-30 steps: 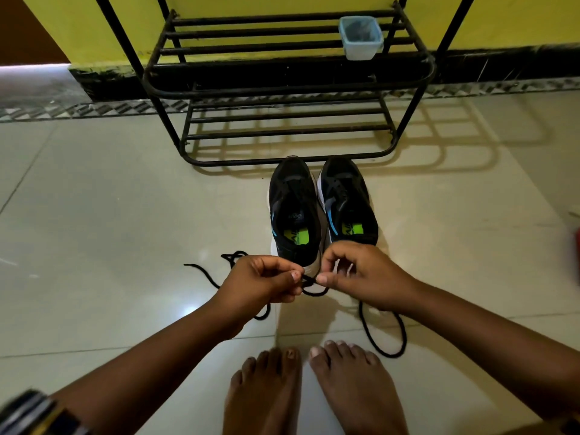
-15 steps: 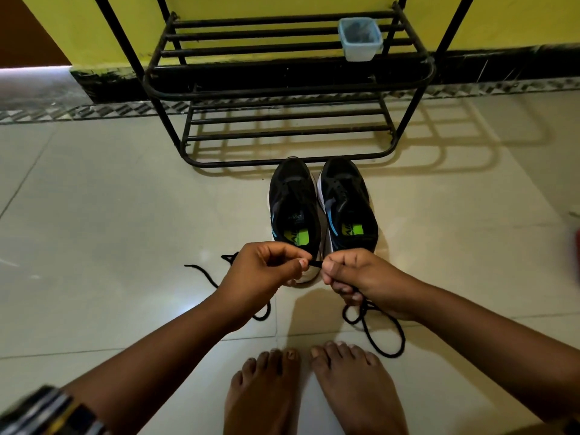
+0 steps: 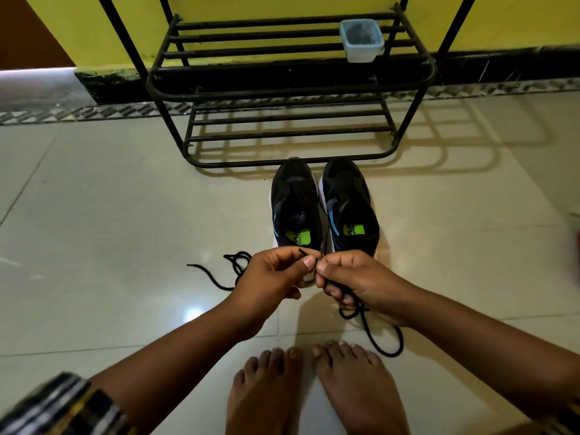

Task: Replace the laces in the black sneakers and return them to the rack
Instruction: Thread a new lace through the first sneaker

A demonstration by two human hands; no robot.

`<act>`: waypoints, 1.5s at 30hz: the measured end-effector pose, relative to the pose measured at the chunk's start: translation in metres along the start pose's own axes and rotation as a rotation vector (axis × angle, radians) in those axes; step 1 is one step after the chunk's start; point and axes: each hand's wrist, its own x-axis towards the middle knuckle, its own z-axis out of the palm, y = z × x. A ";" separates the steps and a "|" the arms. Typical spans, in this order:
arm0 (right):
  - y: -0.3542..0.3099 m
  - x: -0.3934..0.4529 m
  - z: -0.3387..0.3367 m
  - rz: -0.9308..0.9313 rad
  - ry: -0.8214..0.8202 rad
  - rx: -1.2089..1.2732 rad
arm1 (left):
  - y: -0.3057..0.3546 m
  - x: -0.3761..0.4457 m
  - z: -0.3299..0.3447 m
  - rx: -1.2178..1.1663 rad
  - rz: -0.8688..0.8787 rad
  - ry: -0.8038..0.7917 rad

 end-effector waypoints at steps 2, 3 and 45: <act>-0.001 0.000 0.001 -0.002 -0.021 -0.021 | -0.001 0.000 0.001 -0.029 -0.014 0.017; 0.000 -0.001 0.001 -0.004 -0.028 -0.022 | -0.001 0.000 0.002 -0.054 -0.030 0.024; 0.028 -0.014 -0.098 -0.013 0.230 -0.184 | -0.023 0.020 -0.049 0.441 0.158 0.369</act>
